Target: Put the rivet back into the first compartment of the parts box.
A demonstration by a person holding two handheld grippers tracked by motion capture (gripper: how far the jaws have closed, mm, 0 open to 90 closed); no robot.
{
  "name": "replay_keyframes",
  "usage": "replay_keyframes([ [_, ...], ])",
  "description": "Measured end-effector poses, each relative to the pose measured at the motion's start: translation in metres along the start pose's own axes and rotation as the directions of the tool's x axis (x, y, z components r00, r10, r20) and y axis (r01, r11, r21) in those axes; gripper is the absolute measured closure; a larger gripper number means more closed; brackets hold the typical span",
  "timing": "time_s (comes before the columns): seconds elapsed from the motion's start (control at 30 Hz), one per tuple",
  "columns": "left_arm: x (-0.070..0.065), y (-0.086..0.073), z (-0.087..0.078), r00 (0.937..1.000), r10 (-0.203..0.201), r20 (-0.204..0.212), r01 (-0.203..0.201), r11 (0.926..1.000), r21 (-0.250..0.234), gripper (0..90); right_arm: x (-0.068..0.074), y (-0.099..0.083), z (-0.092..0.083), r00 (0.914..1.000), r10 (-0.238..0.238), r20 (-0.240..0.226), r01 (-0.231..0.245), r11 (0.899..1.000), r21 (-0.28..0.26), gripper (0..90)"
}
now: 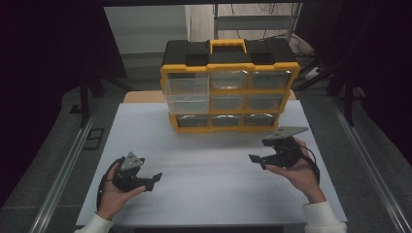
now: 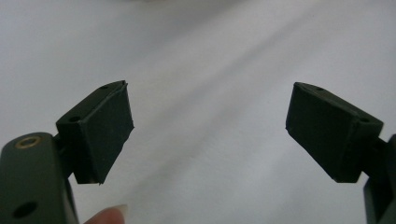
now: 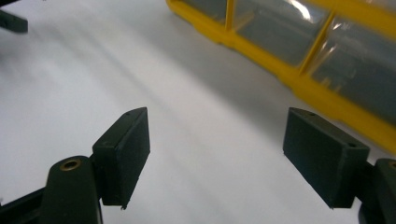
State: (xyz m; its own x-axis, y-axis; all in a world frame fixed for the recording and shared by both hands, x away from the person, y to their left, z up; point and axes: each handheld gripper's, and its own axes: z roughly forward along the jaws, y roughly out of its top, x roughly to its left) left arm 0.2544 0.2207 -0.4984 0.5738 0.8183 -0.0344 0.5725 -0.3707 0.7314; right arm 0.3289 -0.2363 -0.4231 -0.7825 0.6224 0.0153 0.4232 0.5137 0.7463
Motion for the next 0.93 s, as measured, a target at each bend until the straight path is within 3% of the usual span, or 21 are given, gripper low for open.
replay_keyframes([
  [0.2,0.0,0.0,0.0,1.0,0.001,0.0,-0.001,1.0,-0.003,15.1,0.005,-0.034,0.004,0.9999,0.011,0.009,-0.011,1.0,0.019,23.1],
  [0.37,-0.001,0.001,0.0,1.0,0.0,0.001,0.0,1.0,-0.004,15.1,0.004,-0.05,0.01,0.9991,0.032,0.027,-0.034,0.999,0.041,22.7],
  [0.53,-0.001,0.002,-0.001,1.0,0.002,-0.002,-0.002,1.0,-0.005,15.1,0.006,-0.056,0.012,0.9986,0.029,0.045,-0.032,0.998,0.055,21.7],
  [0.93,-0.001,0.001,0.0,0.9999,-0.002,-0.011,0.002,1.0,-0.005,15.1,0.005,-0.063,0.007,0.9972,0.03,0.068,-0.032,0.999,0.03,18.2],
])
